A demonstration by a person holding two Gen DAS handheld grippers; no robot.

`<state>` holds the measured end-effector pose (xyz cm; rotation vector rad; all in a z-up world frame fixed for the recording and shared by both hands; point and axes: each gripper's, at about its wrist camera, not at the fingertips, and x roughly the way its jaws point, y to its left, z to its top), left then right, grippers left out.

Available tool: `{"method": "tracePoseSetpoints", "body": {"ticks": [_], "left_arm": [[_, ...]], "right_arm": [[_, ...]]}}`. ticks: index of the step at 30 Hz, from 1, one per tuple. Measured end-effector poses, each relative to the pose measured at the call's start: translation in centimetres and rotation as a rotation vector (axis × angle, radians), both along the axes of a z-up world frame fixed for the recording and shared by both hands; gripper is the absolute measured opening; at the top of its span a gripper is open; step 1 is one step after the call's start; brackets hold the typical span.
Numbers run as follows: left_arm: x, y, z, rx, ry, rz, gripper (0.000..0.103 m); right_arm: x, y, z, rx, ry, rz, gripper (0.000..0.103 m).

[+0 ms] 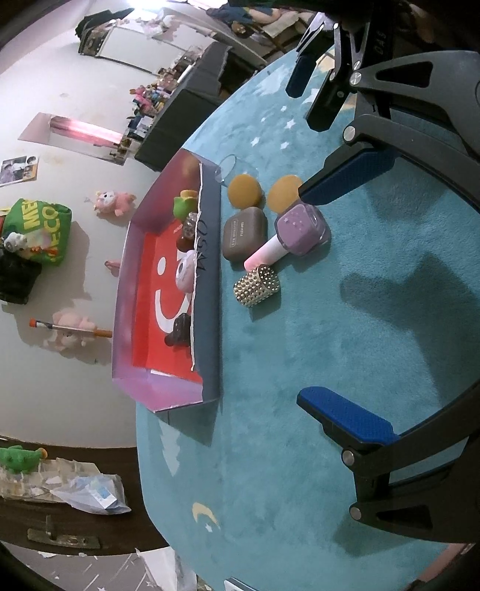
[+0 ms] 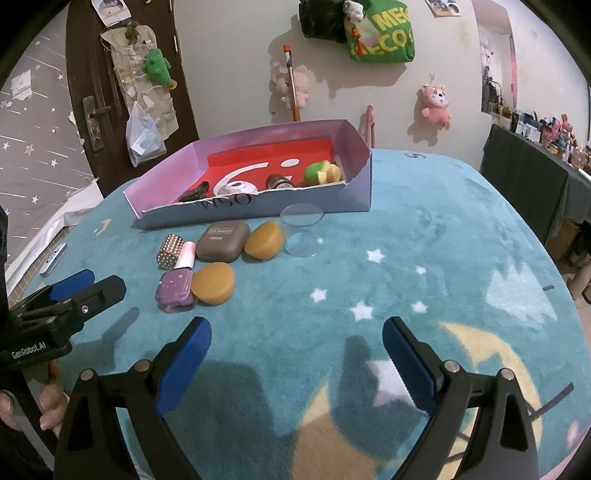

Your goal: Organize rigid objects

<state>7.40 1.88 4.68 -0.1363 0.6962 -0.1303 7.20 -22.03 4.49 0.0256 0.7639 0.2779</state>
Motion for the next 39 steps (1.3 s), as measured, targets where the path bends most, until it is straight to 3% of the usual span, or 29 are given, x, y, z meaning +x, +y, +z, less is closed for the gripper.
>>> {"method": "tracePoseSetpoints", "body": {"ticks": [19,25,29,36,39], "left_arm": [[3.0,-1.8,-0.4,0.046,0.094,-0.081,0.1],[4.6,-3.4,-1.2,0.086,0.144,-0.083,0.1],[5.4,-3.6,-1.5,0.067,0.171,-0.089,0.101],[5.2,-2.5,-1.6,0.045,0.171,-0.092,0.102],[4.8,-1.2,-1.4,0.075,0.147,-0.038,0.102]], "right_arm": [[1.3,0.6,0.6,-0.024,-0.008,0.033,0.096],[2.1,-1.0,0.7,-0.025,-0.002,-0.006,0.096],[2.3,-2.1,0.7,-0.007,0.008,-0.022,0.096],[3.0,-2.2,0.5,0.033,0.03,-0.002,0.096],[3.3,-1.5,0.4,0.046,0.037,0.022,0.096]]}}
